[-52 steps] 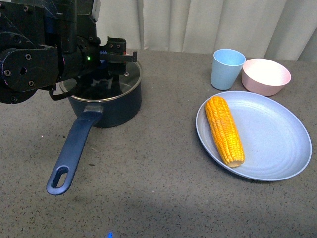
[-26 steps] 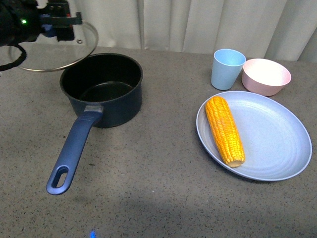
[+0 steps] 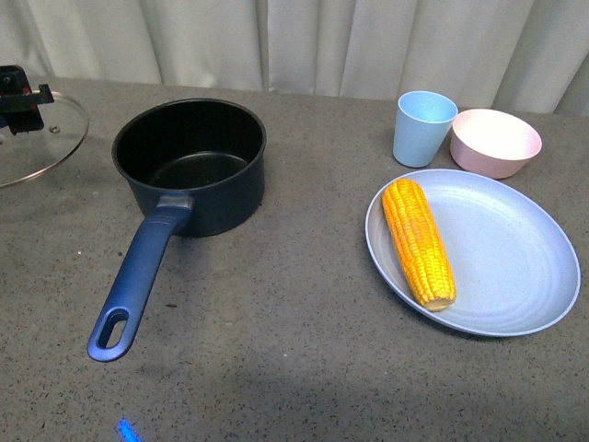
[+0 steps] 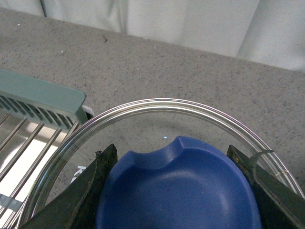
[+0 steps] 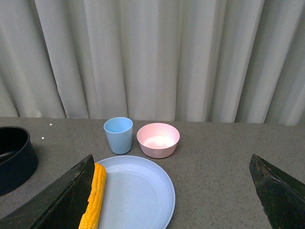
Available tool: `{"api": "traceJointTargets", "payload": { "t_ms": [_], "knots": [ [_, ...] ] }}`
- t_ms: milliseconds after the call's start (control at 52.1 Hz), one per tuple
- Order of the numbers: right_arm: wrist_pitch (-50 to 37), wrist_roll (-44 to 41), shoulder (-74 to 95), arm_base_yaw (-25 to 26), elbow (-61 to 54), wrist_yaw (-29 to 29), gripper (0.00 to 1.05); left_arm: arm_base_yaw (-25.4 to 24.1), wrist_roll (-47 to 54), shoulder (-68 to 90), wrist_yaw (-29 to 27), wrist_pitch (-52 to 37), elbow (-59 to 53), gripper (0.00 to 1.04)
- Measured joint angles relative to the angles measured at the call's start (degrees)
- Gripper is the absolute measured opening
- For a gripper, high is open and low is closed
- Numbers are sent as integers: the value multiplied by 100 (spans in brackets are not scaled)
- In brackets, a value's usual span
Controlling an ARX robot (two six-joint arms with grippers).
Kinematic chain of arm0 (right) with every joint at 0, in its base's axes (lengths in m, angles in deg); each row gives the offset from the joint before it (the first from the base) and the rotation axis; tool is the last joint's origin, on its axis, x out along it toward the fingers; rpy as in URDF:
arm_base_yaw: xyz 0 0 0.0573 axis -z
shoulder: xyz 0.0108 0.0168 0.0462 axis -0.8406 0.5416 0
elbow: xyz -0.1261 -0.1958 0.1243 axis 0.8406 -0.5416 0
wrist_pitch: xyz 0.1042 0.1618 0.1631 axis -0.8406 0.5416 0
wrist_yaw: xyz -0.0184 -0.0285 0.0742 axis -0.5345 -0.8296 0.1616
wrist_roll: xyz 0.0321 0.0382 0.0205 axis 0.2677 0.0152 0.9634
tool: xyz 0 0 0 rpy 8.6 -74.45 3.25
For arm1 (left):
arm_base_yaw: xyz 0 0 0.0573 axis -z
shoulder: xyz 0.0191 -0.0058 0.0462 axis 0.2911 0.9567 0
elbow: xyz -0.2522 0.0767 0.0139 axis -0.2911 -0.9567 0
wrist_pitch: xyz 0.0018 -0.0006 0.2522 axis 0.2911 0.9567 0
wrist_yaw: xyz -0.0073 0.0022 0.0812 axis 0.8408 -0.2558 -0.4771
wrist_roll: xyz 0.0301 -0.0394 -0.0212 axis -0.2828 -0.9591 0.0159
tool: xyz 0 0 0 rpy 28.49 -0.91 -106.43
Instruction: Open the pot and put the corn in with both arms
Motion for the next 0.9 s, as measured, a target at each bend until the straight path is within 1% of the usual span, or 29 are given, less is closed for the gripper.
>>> {"api": "traceJointTargets", "payload": {
  "t_ms": [288, 806, 863, 902],
  "knots": [
    [0, 0, 0, 0, 0, -2, 95, 33, -111, 573, 4, -297, -39, 62],
    [0, 0, 0, 0, 0, 0, 95, 96, -70, 997, 39, -326, -28, 62],
    [0, 0, 0, 0, 0, 0, 95, 96, -57, 997, 44, -330, -31, 69],
    [0, 0, 0, 0, 0, -2, 95, 96, -20, 997, 37, -402, -50, 76]
  ]
}}
